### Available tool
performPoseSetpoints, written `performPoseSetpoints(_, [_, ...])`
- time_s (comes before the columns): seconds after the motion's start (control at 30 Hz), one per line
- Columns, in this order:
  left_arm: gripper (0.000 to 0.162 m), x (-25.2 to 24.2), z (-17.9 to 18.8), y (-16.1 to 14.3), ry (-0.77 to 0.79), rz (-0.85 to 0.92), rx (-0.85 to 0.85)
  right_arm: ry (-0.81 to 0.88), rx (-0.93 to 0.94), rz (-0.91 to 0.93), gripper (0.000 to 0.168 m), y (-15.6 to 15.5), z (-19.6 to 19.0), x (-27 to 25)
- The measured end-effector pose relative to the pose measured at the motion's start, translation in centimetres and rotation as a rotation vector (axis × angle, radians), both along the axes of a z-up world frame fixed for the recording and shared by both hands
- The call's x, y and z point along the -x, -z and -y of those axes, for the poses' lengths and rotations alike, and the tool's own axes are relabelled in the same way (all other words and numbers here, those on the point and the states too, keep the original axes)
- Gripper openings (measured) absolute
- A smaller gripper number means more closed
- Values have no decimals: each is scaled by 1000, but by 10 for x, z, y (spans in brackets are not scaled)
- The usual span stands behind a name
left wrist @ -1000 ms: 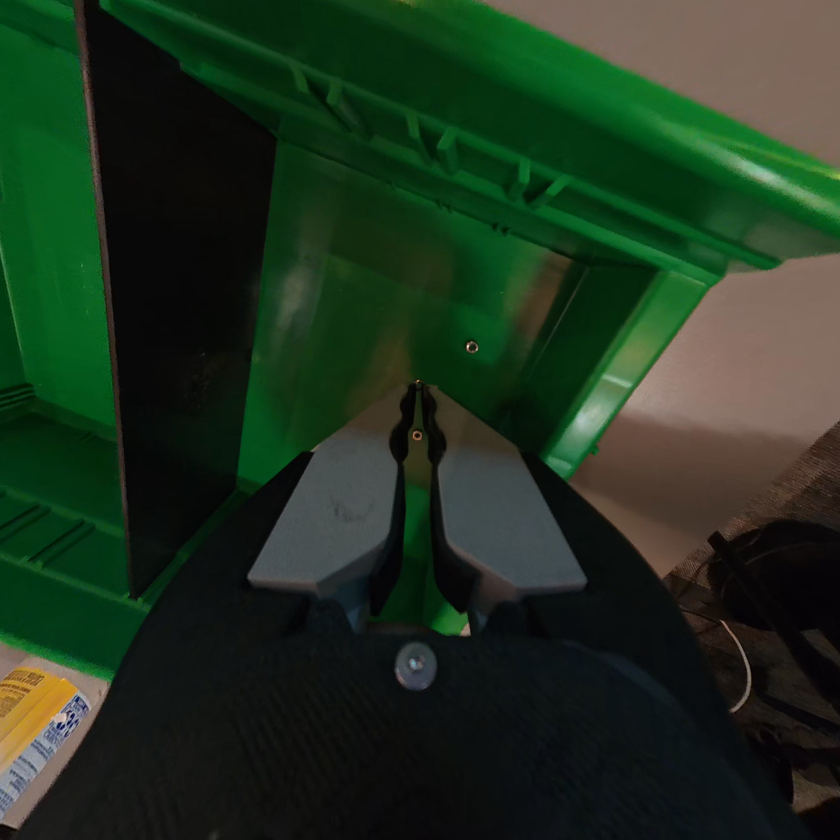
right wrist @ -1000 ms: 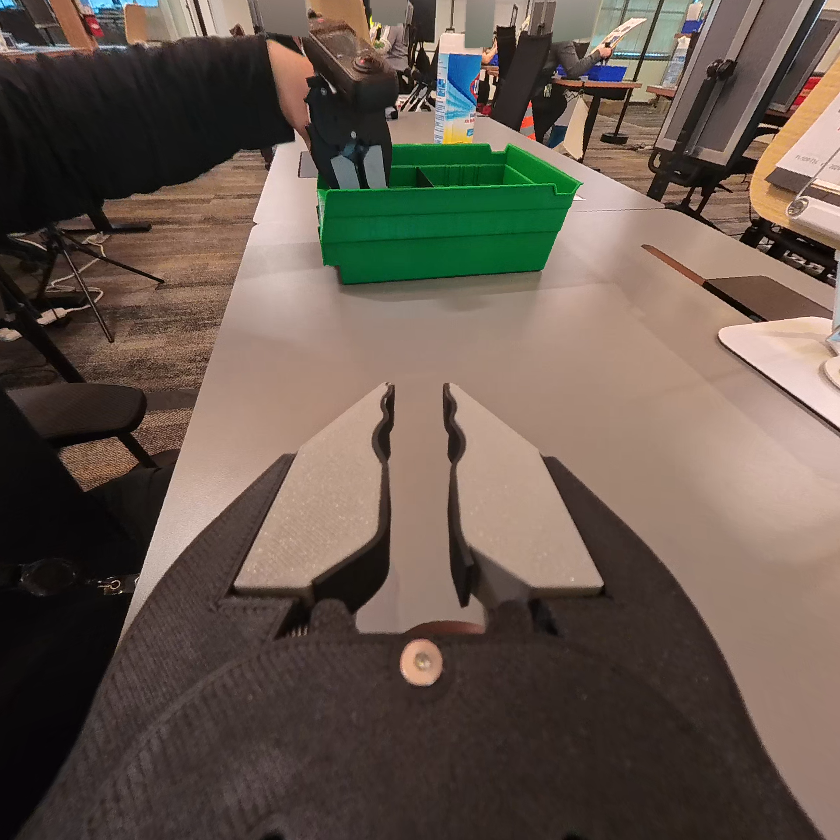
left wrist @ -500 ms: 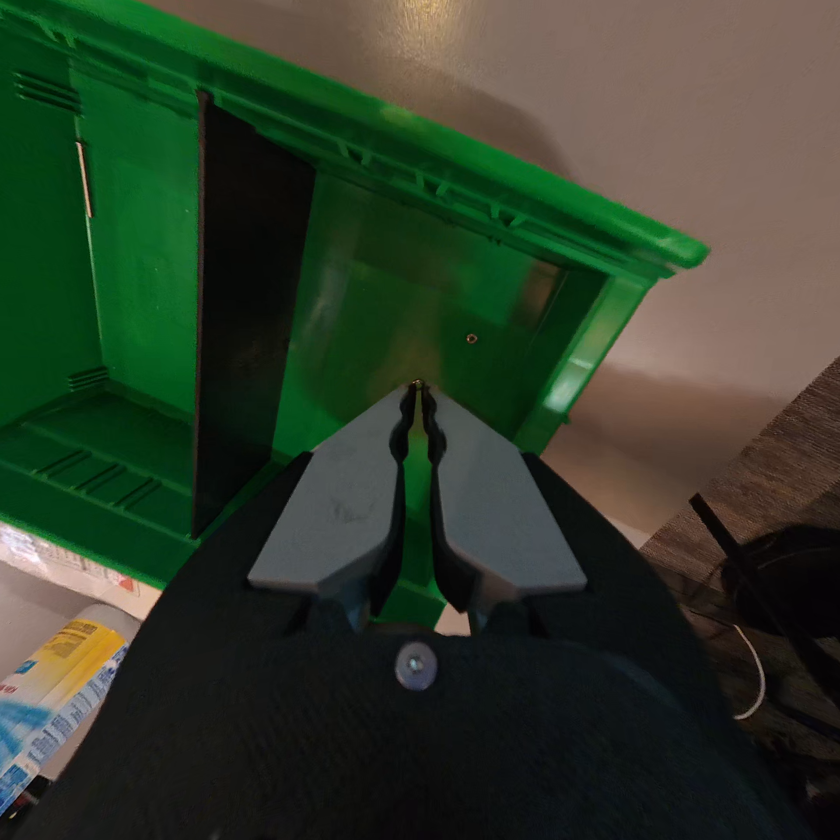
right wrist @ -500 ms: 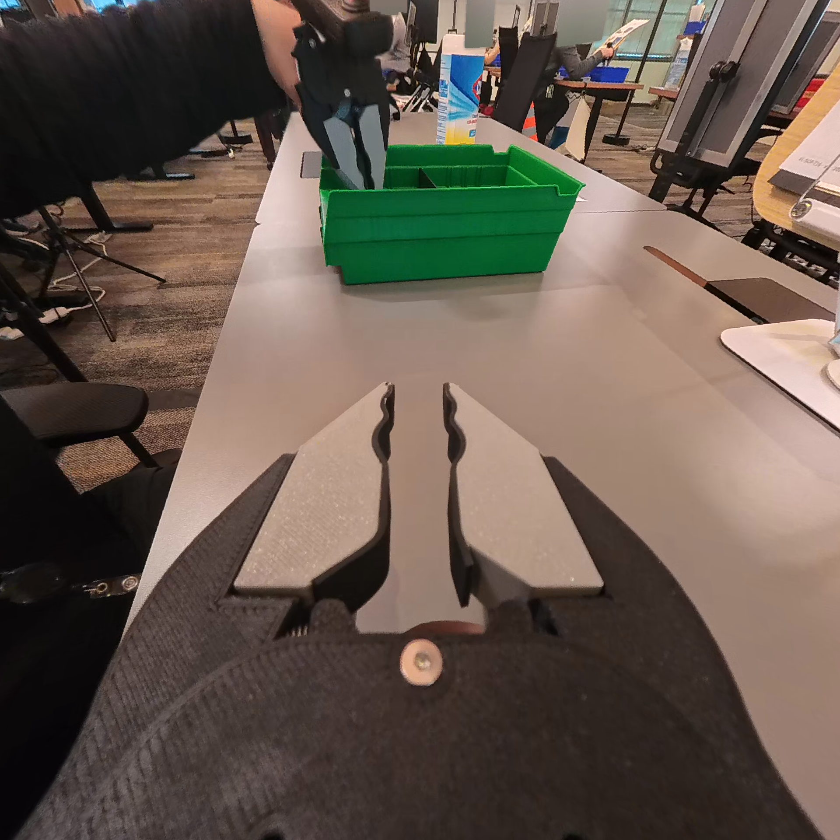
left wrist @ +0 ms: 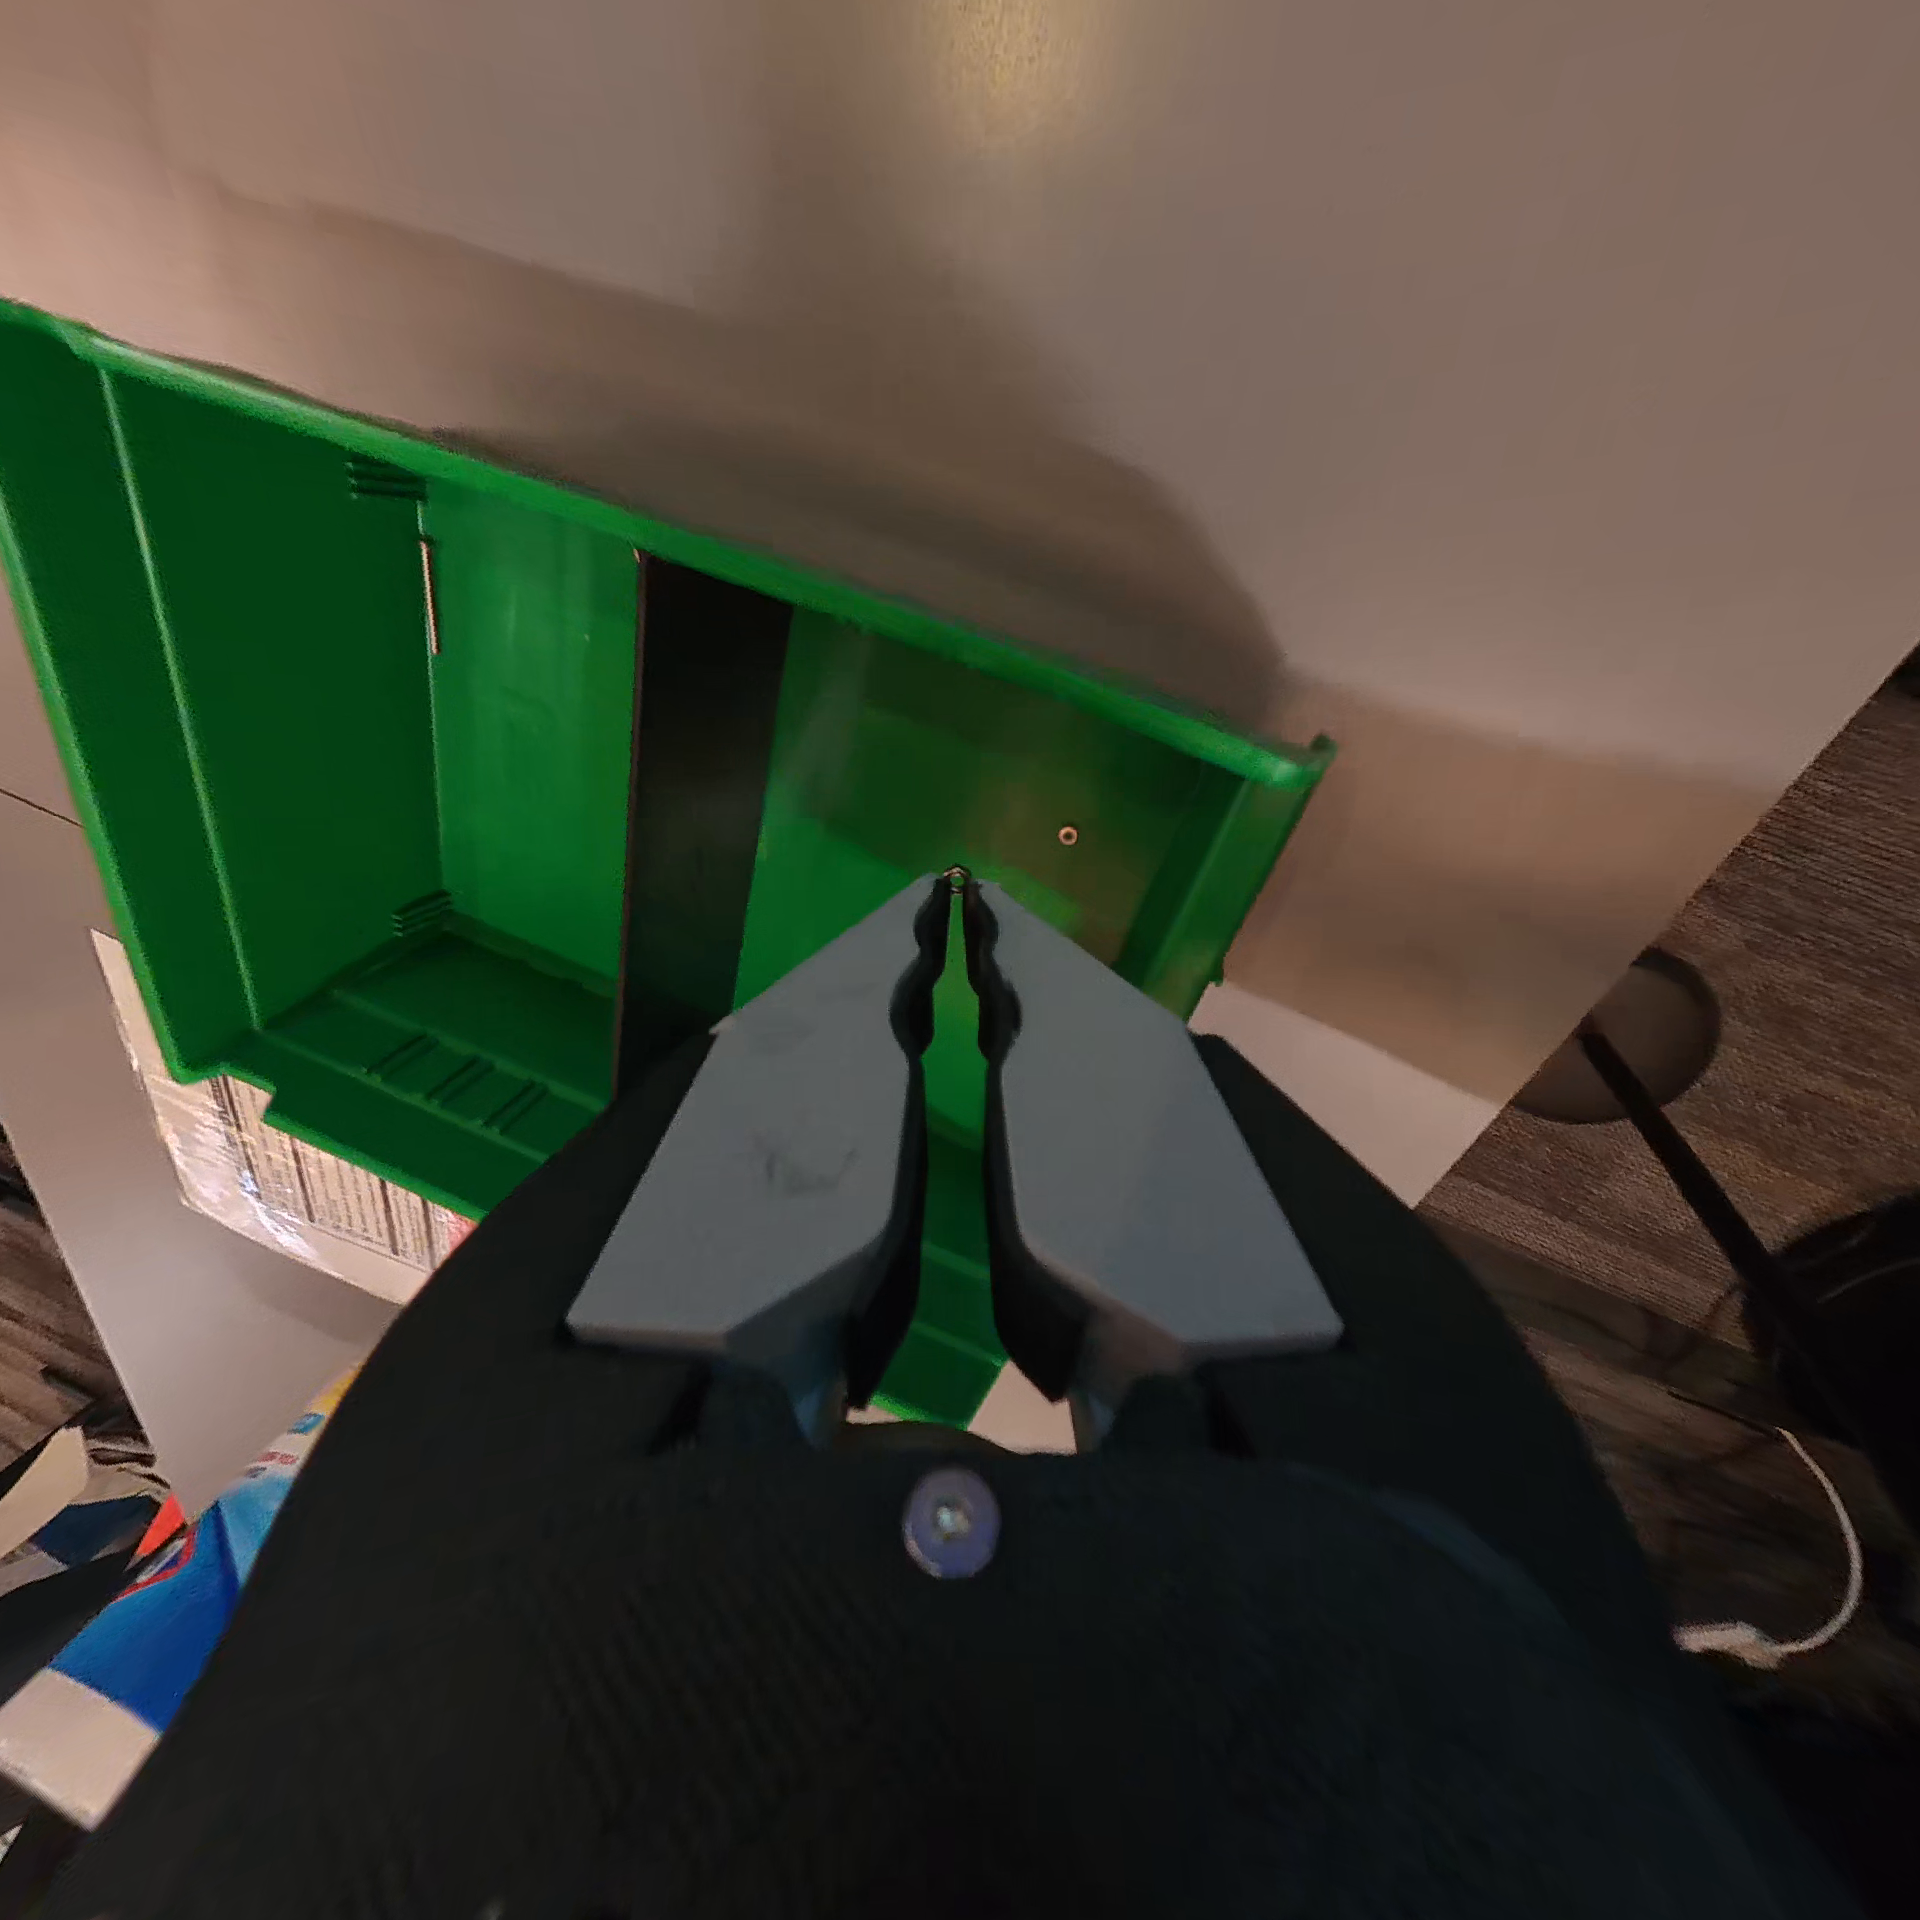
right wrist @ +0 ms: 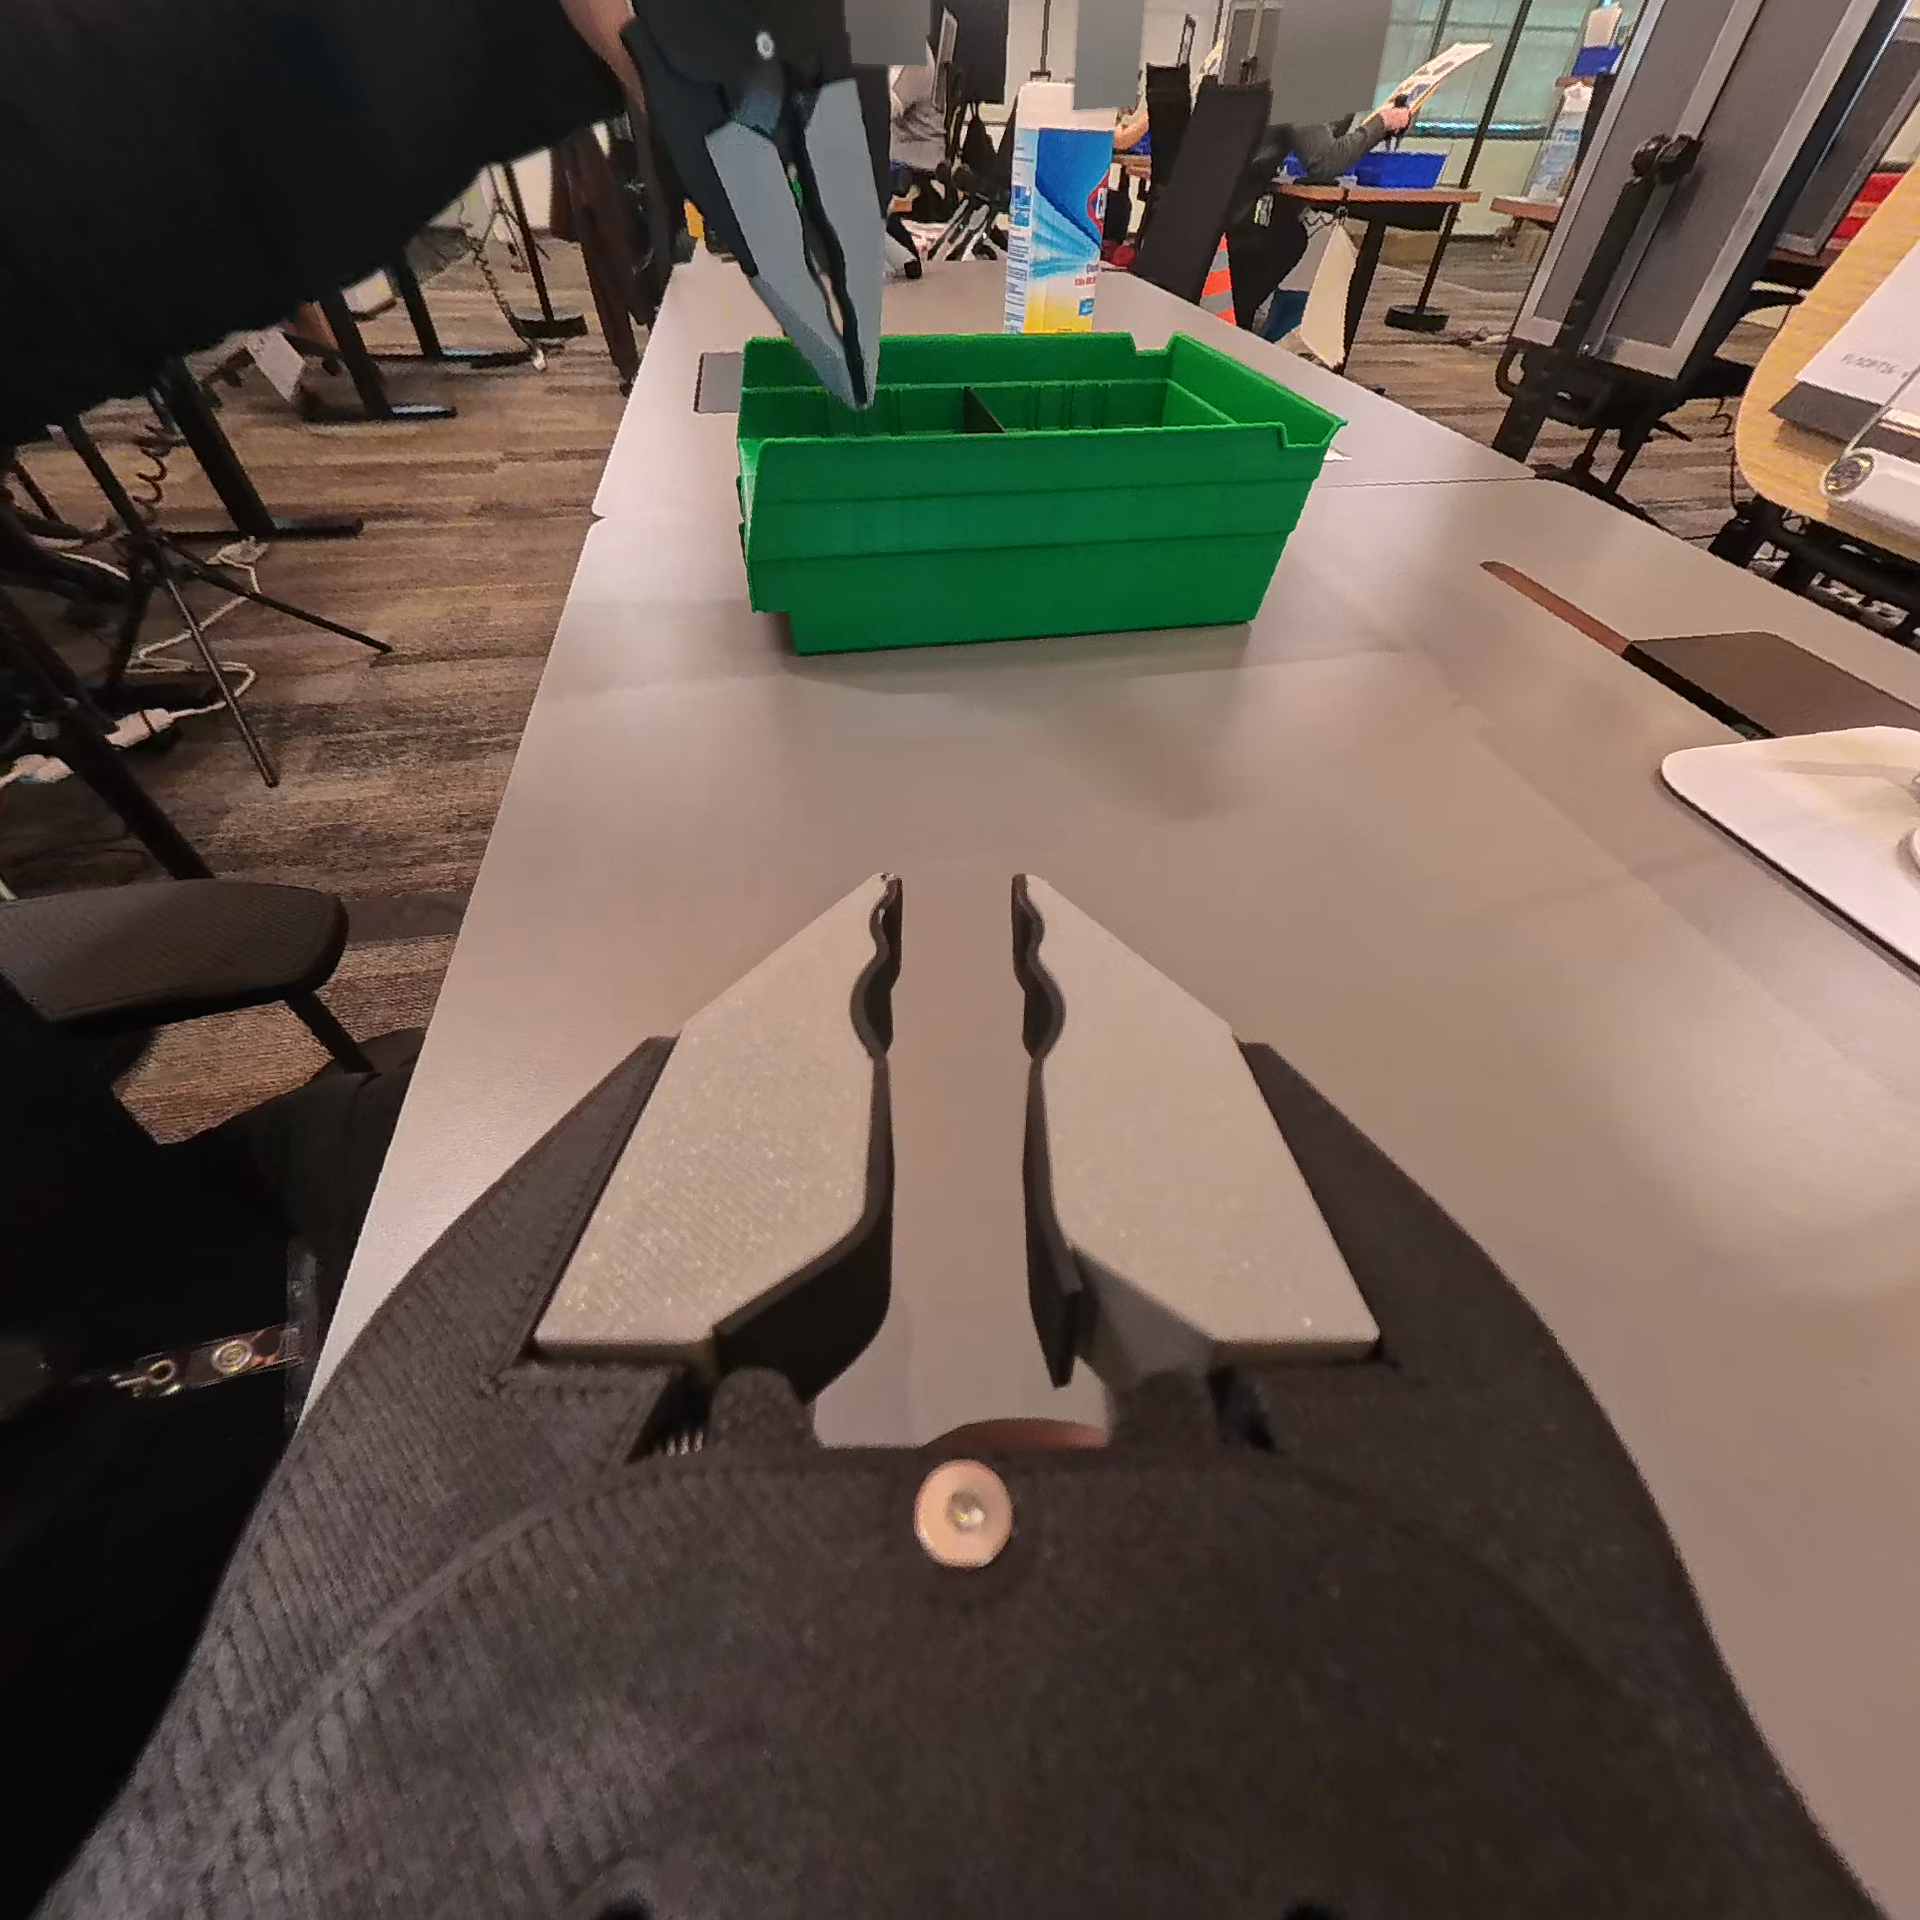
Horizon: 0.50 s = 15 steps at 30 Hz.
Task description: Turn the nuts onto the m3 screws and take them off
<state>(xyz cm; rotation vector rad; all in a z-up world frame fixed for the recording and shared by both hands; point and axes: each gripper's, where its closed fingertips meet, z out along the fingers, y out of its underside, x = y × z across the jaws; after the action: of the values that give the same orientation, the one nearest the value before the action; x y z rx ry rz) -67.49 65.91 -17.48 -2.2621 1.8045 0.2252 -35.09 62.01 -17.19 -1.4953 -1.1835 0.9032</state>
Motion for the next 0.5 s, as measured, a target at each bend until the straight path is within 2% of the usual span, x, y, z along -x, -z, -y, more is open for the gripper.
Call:
performPoseSetpoints(0.27, [1, -36, -3, -12, 72, -9, -15, 1, 9, 8, 18, 3, -1, 1])
performPoseSetpoints(0.5, [1, -82, -9, -11, 160, 23, -13, 0, 17, 20, 18, 7, -1, 2])
